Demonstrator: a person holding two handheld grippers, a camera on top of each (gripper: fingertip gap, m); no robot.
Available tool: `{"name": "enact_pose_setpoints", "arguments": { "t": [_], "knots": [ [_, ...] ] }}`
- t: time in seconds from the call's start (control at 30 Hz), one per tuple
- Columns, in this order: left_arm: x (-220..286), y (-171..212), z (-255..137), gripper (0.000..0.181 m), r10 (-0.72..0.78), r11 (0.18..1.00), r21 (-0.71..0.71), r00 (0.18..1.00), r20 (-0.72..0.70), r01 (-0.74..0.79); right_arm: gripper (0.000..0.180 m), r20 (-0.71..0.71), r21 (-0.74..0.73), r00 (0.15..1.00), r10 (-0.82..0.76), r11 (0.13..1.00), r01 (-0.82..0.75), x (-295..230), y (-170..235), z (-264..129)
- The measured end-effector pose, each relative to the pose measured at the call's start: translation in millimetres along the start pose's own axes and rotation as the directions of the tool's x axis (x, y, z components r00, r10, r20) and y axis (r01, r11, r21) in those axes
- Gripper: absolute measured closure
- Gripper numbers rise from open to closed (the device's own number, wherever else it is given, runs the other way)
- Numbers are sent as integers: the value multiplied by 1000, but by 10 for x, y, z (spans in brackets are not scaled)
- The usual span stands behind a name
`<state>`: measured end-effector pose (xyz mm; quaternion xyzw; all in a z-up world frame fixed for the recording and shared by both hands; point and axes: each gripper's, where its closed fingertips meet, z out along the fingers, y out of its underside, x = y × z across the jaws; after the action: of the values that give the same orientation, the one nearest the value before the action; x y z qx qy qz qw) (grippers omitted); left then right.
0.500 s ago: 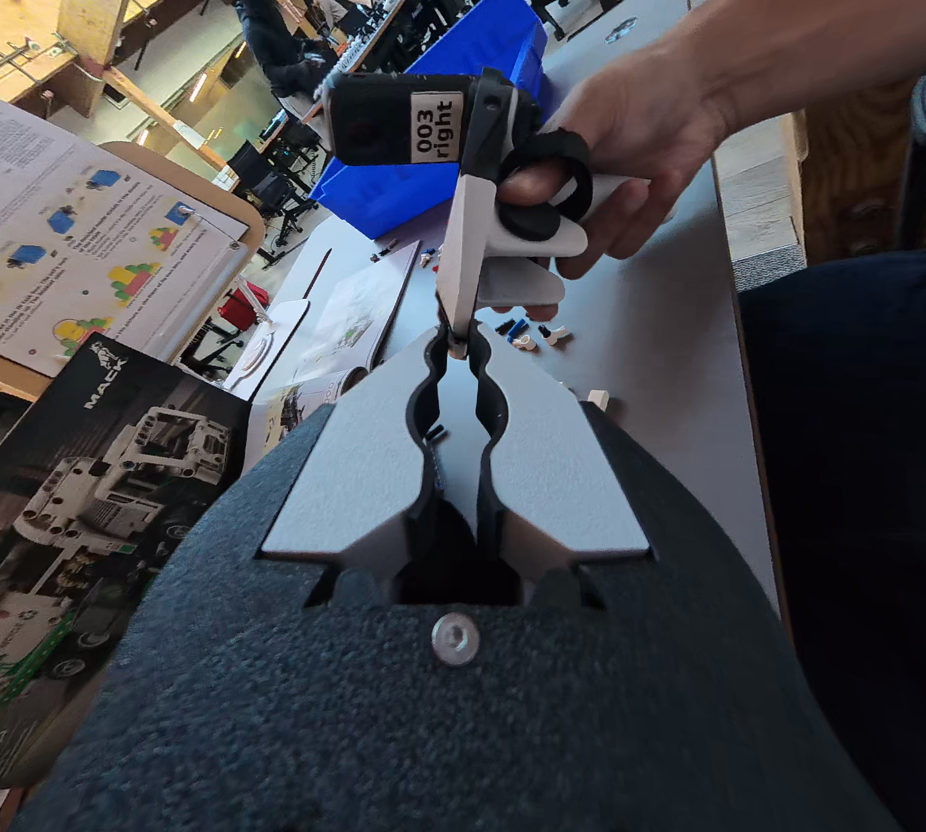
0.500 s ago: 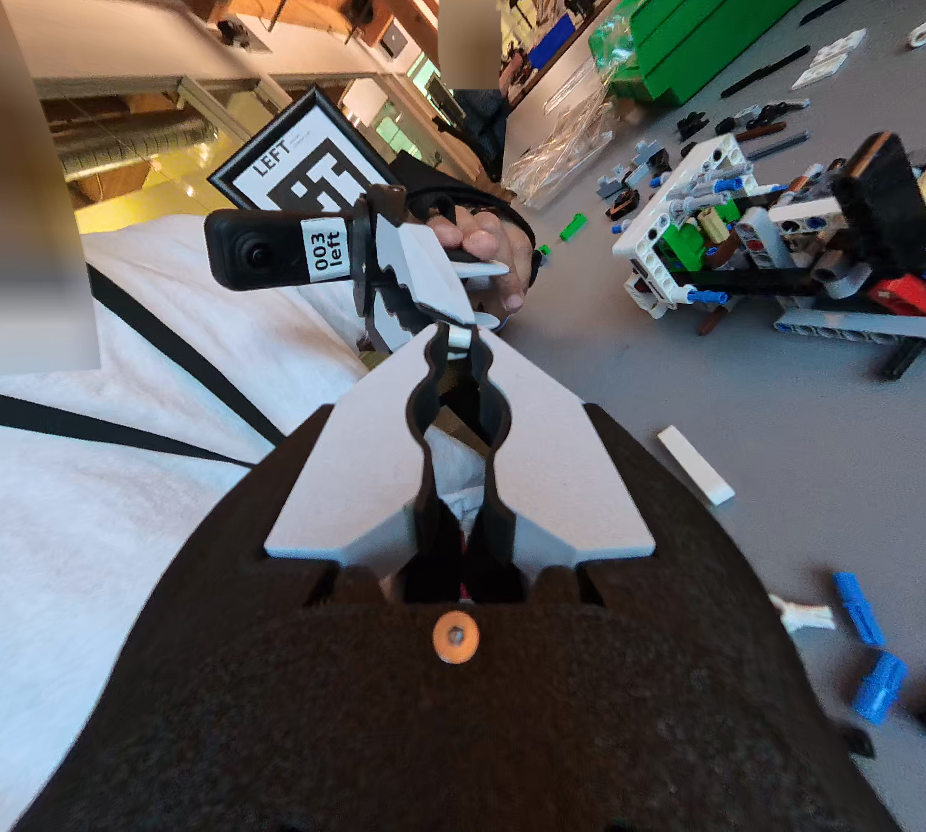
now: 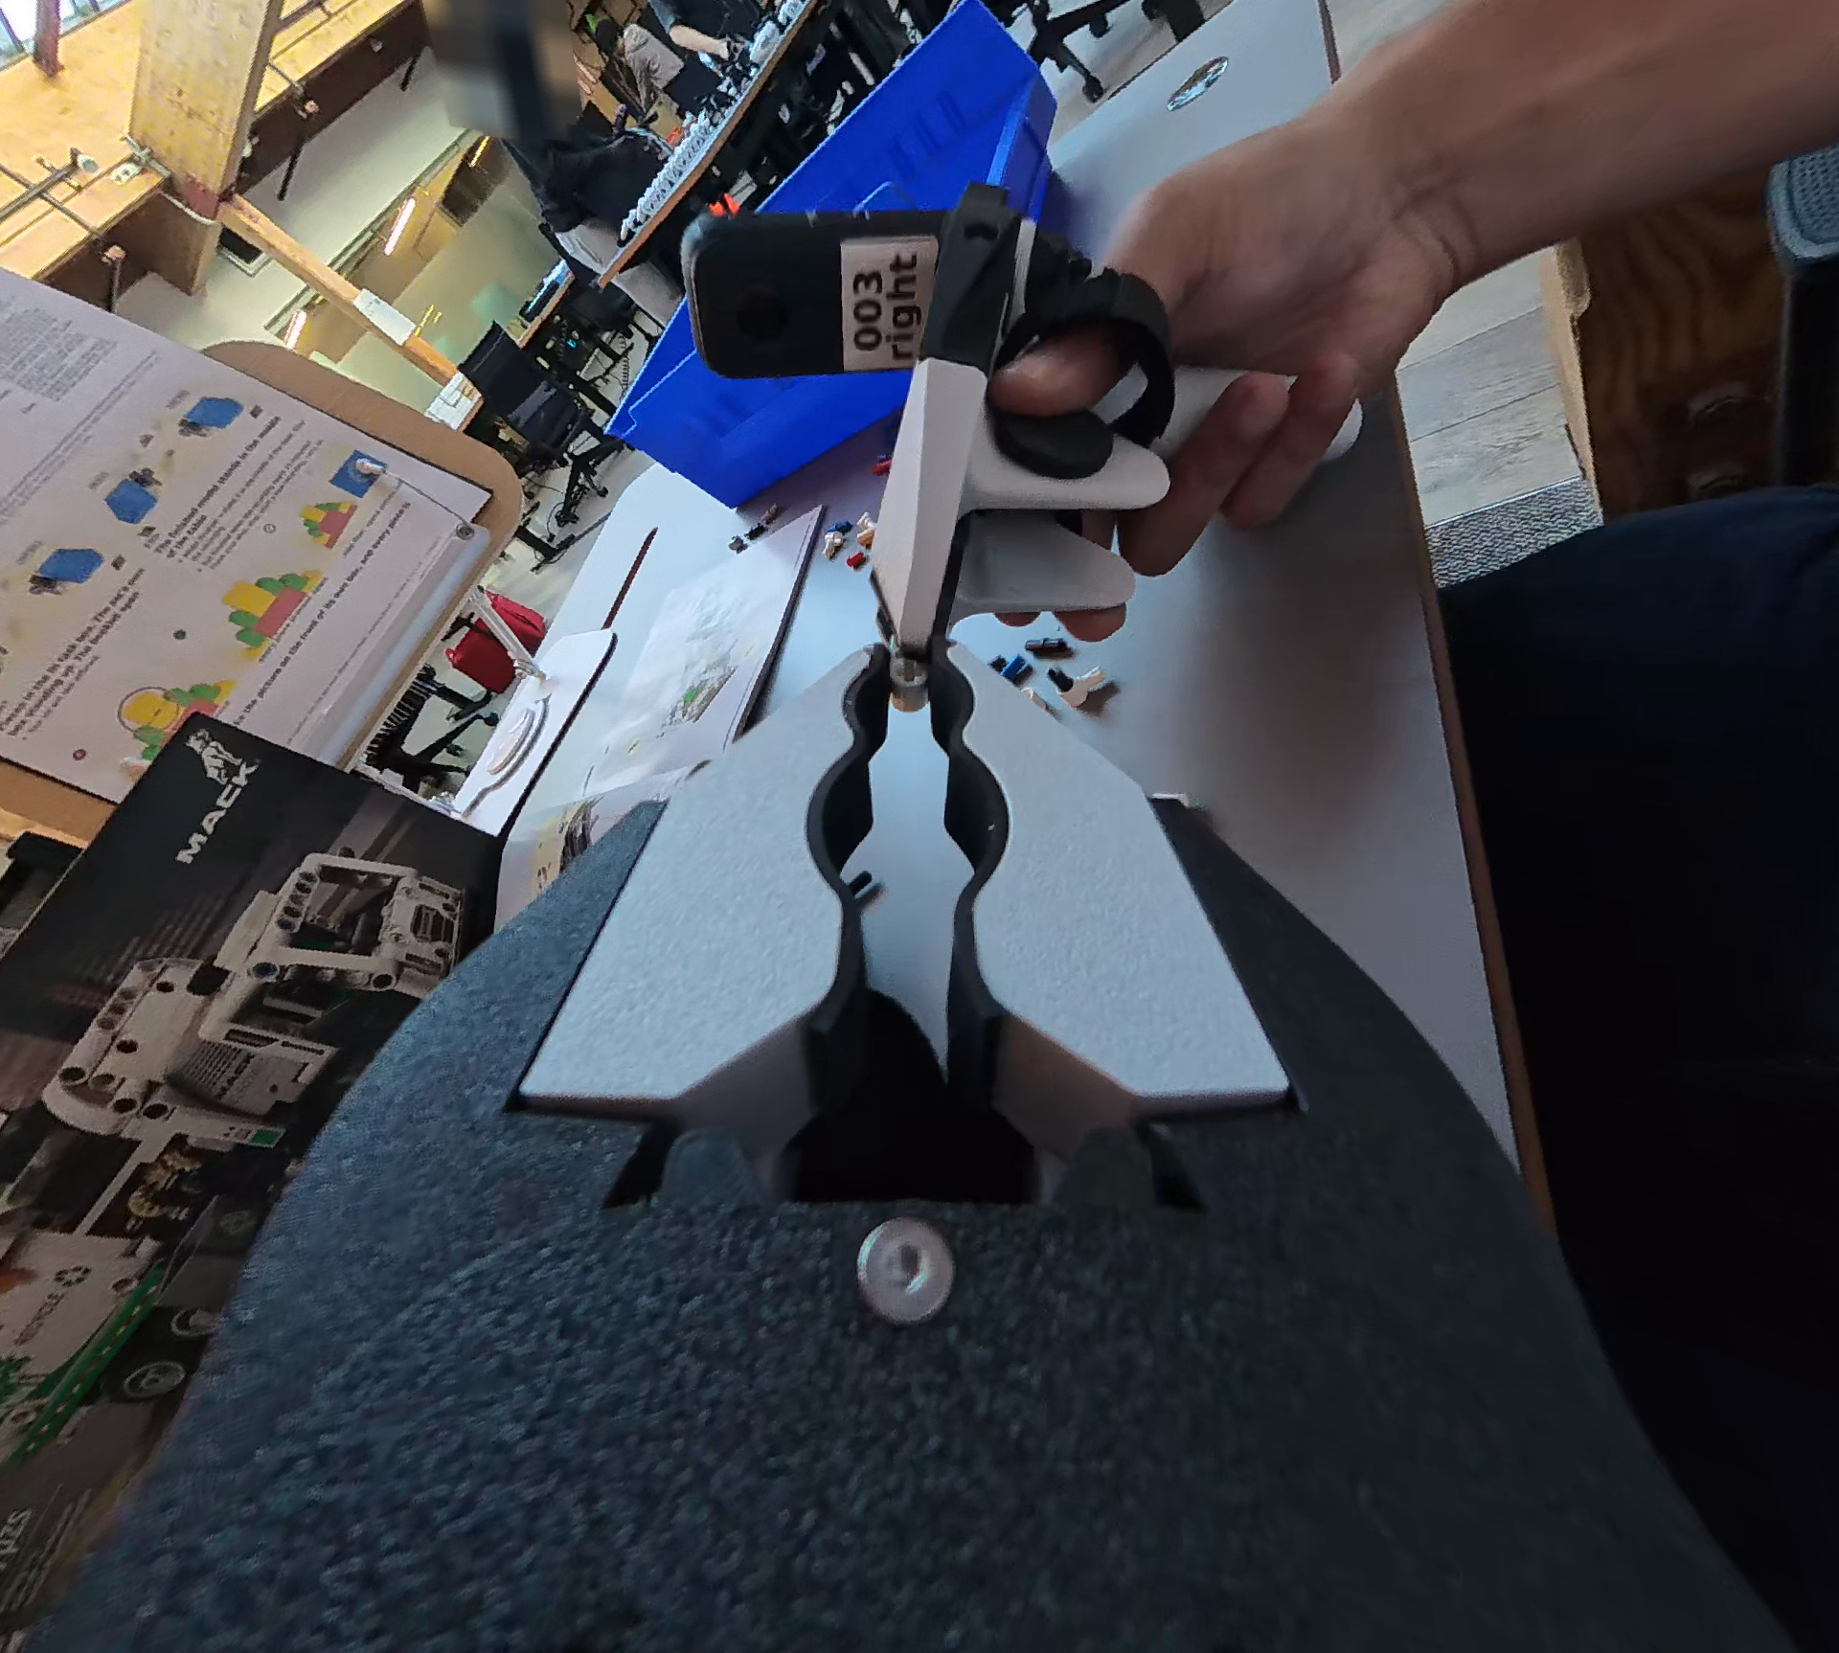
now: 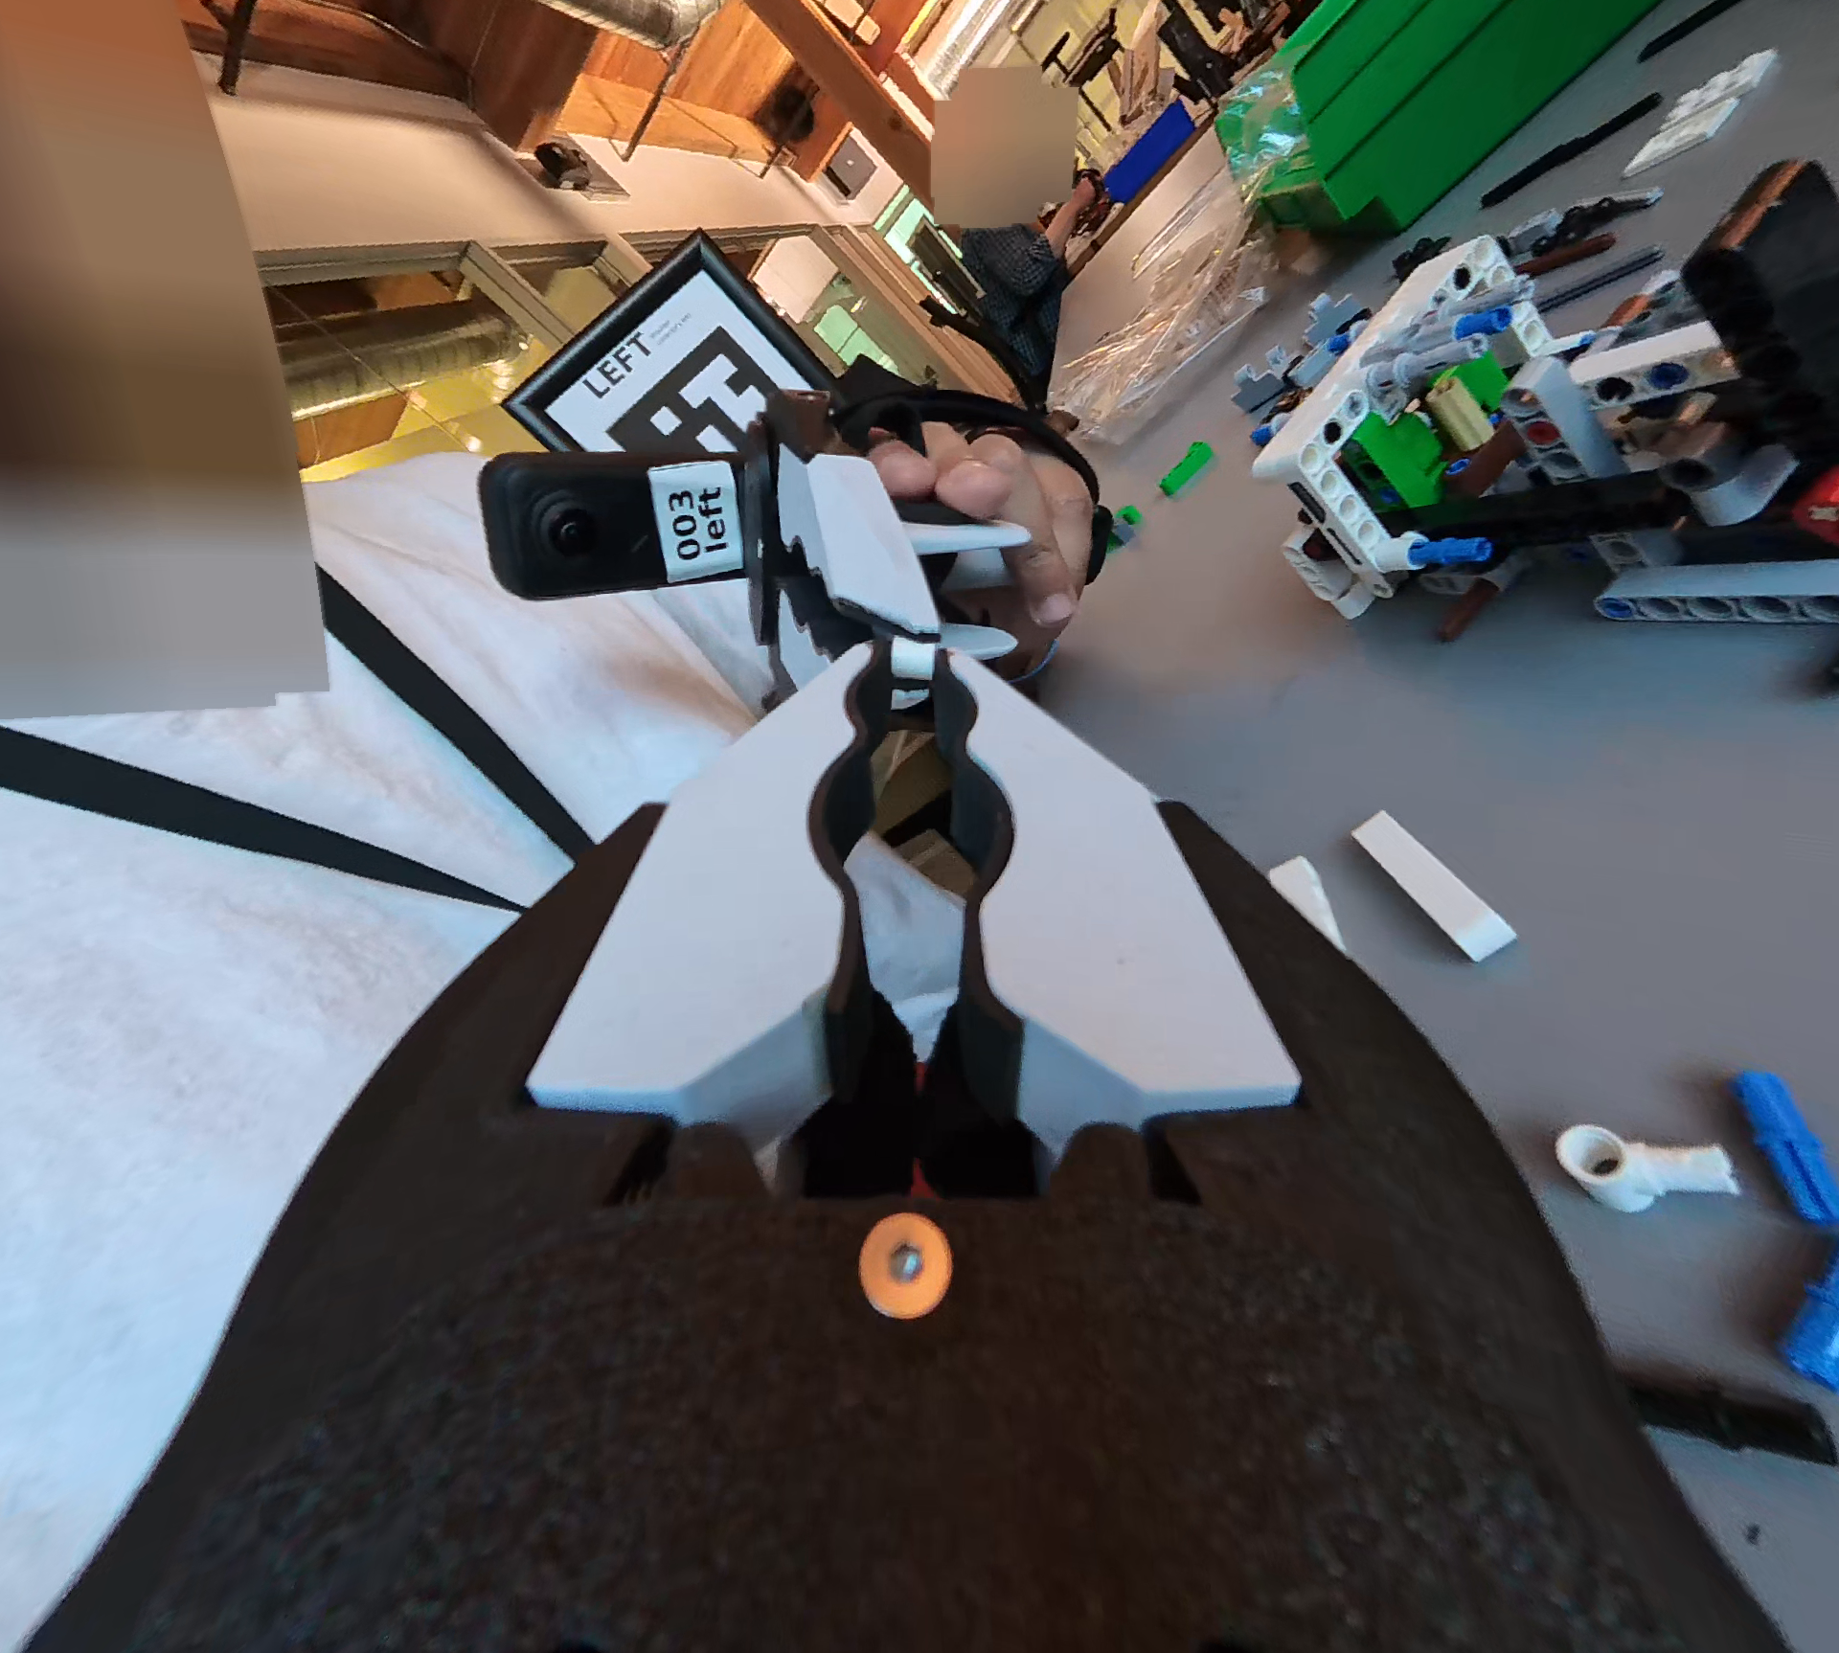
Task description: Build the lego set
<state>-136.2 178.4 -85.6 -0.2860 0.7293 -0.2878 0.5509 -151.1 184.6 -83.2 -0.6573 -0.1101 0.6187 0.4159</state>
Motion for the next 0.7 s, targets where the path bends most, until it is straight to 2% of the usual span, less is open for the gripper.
{"name": "enact_pose_setpoints", "arguments": {
  "t": [0.13,0.27,0.47,0.57,0.63,0.7],
  "knots": [
    [54,-132,-39,176,-5,996,84,999,-43,8,174,132,-32,990,54,998,-50,-155,43,-8],
    [103,-264,-85,175,-65,982,166,988,-143,89,174,228,-56,971,71,997,-60,-297,68,7],
    [92,-286,-80,177,-82,981,153,974,-211,116,172,230,-45,969,96,995,-88,-305,43,-26],
    [2,-235,-100,177,-51,987,141,979,-199,81,164,95,20,995,28,999,-30,-225,-77,-255],
    [-75,-166,-113,176,-19,991,124,983,-180,42,164,-139,33,988,-68,997,74,-66,-147,-528],
    [-137,-114,-114,177,19,992,126,987,-160,1,163,-431,-56,879,-203,979,198,176,-107,-844]
  ]
}}
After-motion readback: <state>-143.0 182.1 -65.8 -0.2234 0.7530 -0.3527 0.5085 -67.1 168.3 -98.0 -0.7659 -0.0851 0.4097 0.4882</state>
